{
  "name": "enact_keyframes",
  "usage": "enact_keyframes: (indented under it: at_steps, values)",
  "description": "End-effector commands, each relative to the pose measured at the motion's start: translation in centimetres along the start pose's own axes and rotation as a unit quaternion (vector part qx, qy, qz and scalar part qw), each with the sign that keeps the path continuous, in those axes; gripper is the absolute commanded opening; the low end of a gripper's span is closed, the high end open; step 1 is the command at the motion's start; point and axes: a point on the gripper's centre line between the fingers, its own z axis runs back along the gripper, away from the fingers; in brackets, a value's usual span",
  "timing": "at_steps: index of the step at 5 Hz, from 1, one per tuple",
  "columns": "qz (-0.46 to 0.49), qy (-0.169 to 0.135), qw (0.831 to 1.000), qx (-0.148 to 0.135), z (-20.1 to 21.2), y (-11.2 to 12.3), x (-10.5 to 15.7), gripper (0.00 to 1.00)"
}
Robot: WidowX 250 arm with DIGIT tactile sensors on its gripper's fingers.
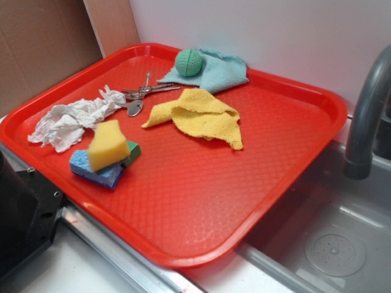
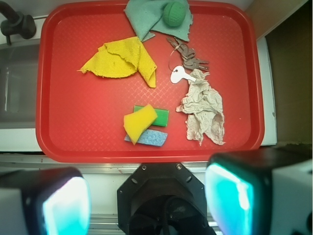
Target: Grab the blue cloth.
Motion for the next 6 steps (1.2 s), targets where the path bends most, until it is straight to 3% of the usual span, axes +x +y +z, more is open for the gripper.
enact_keyframes:
  at_steps: [1,2,3,4,5,6]
  values:
    - [0.000,0.000,1.000,0.000,0.0,0.0,0.0,1.00]
    - [0.000,0.000,1.000,0.000,0.0,0.0,0.0,1.00]
    - [0.009,0.042,0.999,0.020,-3.8,1.7,4.7,1.00]
    - [0.085,-0.011,0.996,0.027,-5.9,3.5,9.2,1.00]
    - [0.095,-0.058,0.993,0.030,-7.9,3.6,12.5,1.00]
    - [0.112,-0.084,0.990,0.012,-9.8,3.7,14.0,1.00]
